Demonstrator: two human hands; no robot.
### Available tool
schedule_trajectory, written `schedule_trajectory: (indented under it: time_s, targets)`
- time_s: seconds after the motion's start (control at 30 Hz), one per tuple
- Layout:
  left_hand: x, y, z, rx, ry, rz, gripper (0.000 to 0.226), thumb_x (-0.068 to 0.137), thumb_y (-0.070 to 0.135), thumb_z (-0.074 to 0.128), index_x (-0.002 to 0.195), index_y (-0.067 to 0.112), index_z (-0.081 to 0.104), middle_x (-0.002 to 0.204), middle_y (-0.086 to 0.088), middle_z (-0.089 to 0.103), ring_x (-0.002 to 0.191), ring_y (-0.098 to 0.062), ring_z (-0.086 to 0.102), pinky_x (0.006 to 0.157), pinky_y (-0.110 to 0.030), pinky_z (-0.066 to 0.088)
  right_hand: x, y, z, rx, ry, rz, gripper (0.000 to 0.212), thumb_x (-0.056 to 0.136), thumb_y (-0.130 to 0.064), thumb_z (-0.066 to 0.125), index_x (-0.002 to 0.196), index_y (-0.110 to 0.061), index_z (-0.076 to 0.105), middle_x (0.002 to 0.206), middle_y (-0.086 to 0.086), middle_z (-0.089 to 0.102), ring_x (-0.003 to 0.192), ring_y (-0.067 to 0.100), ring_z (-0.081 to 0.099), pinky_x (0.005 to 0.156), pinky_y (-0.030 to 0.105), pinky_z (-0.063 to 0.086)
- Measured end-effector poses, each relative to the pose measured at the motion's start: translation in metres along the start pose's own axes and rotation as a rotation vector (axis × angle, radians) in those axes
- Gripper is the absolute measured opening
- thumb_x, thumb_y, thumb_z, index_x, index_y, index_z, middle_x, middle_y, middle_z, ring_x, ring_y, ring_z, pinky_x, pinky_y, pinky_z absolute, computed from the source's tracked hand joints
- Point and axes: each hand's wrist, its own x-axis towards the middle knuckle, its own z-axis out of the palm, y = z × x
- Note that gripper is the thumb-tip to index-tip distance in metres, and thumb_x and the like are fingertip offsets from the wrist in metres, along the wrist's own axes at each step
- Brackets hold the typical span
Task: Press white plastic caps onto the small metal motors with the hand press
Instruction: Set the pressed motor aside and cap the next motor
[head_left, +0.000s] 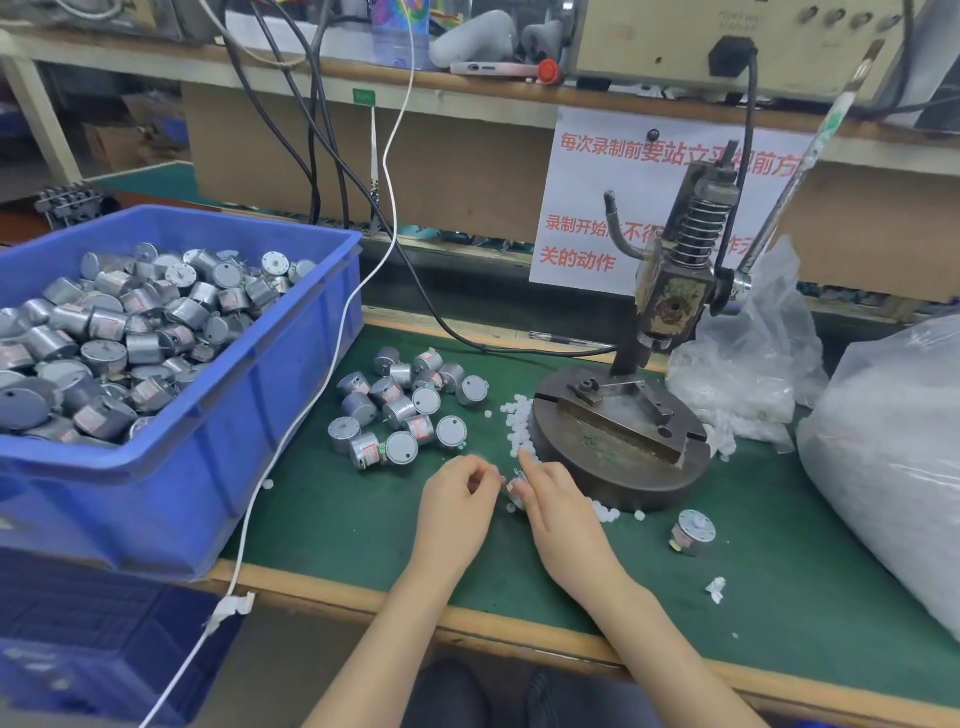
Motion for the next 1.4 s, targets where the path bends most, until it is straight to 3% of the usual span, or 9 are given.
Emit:
schedule_trajectory:
  time_s: [0.27, 0.33, 0.4, 0.5, 0.67, 0.8, 1.03, 1.2, 1.4]
  targets:
    - [-0.001, -0.001, 0.002, 0.040, 0.021, 0.015, 0.018, 0.087, 0.009, 0.054, 0.074, 0.003, 0.064, 0.076, -0.004, 0.062, 0.070, -0.011, 0.051, 0.063, -0.008, 0.035, -0.002, -0.007, -0.001, -0.236, -0.054, -0.047, 0.053, 0.102, -0.028, 0.027, 0.149, -0.012, 0.008, 0.130, 0.004, 0.036, 0.108, 0.017, 0.049, 0.091, 0.021, 0.036]
    - [-0.001, 0.000, 0.002, 0.047, 0.025, 0.021, 0.017, 0.087, 0.008, 0.053, 0.073, 0.003, 0.063, 0.075, -0.002, 0.061, 0.069, -0.006, 0.050, 0.063, -0.008, 0.035, -0.003, -0.013, -0.001, -0.273, -0.012, -0.055, 0.054, 0.098, -0.022, 0.045, 0.144, -0.001, 0.027, 0.120, 0.011, 0.049, 0.098, 0.023, 0.057, 0.083, 0.025, 0.046]
    - [-0.001, 0.001, 0.001, 0.041, 0.046, 0.028, 0.017, 0.086, 0.007, 0.053, 0.071, 0.005, 0.061, 0.073, -0.001, 0.059, 0.067, -0.005, 0.049, 0.062, -0.008, 0.035, -0.004, -0.015, 0.001, -0.269, 0.091, -0.095, 0.051, 0.079, -0.011, 0.072, 0.122, 0.008, 0.055, 0.092, 0.016, 0.062, 0.071, 0.026, 0.065, 0.058, 0.024, 0.052]
    - [0.001, 0.001, 0.001, 0.025, 0.096, 0.025, 0.016, 0.086, 0.003, 0.053, 0.073, 0.005, 0.062, 0.076, -0.003, 0.059, 0.071, -0.014, 0.052, 0.064, -0.014, 0.035, -0.005, -0.015, 0.004, -0.276, 0.138, -0.133, 0.048, 0.070, -0.010, 0.079, 0.112, 0.008, 0.063, 0.082, 0.015, 0.063, 0.060, 0.026, 0.063, 0.048, 0.024, 0.051]
    - [0.002, -0.002, 0.003, 0.008, 0.090, 0.021, 0.013, 0.087, 0.005, 0.054, 0.076, 0.009, 0.061, 0.078, 0.001, 0.056, 0.072, -0.014, 0.055, 0.067, -0.019, 0.038, 0.000, -0.009, 0.004, -0.254, 0.001, -0.150, 0.049, 0.096, -0.017, 0.049, 0.139, 0.002, 0.036, 0.109, 0.021, 0.054, 0.089, 0.035, 0.057, 0.072, 0.035, 0.050]
    - [0.002, -0.004, 0.003, 0.001, 0.088, 0.024, 0.014, 0.087, 0.004, 0.054, 0.076, 0.012, 0.059, 0.078, 0.003, 0.055, 0.068, -0.010, 0.053, 0.065, -0.019, 0.038, 0.004, -0.002, 0.007, -0.290, -0.089, -0.157, 0.053, 0.102, -0.031, 0.026, 0.150, -0.014, 0.010, 0.127, 0.008, 0.038, 0.108, 0.026, 0.045, 0.090, 0.033, 0.040]
    - [0.004, -0.006, 0.002, 0.011, 0.068, 0.051, 0.016, 0.086, 0.002, 0.053, 0.077, 0.013, 0.058, 0.078, 0.004, 0.055, 0.065, -0.006, 0.050, 0.062, -0.016, 0.036, 0.010, -0.006, -0.004, -0.363, -0.108, -0.094, 0.052, 0.101, -0.039, 0.027, 0.148, -0.018, 0.018, 0.130, 0.002, 0.042, 0.113, 0.021, 0.046, 0.092, 0.028, 0.034]
    - [0.004, -0.006, 0.002, 0.021, 0.047, 0.054, 0.019, 0.086, 0.002, 0.053, 0.075, 0.018, 0.056, 0.079, 0.006, 0.056, 0.068, -0.007, 0.054, 0.062, -0.008, 0.036, 0.012, -0.010, -0.033, -0.387, -0.199, -0.024, 0.039, 0.096, -0.042, 0.044, 0.125, -0.016, 0.048, 0.118, 0.002, 0.057, 0.110, 0.022, 0.047, 0.090, 0.030, 0.034]
    - [0.001, -0.006, 0.002, 0.087, 0.001, 0.098, 0.026, 0.086, 0.004, 0.054, 0.070, 0.025, 0.051, 0.075, 0.008, 0.052, 0.065, -0.001, 0.048, 0.063, -0.007, 0.035, 0.006, -0.026, -0.050, -0.327, -0.347, 0.044, 0.030, 0.092, -0.026, 0.050, 0.116, -0.011, 0.042, 0.119, 0.008, 0.054, 0.110, 0.027, 0.051, 0.085, 0.034, 0.041]
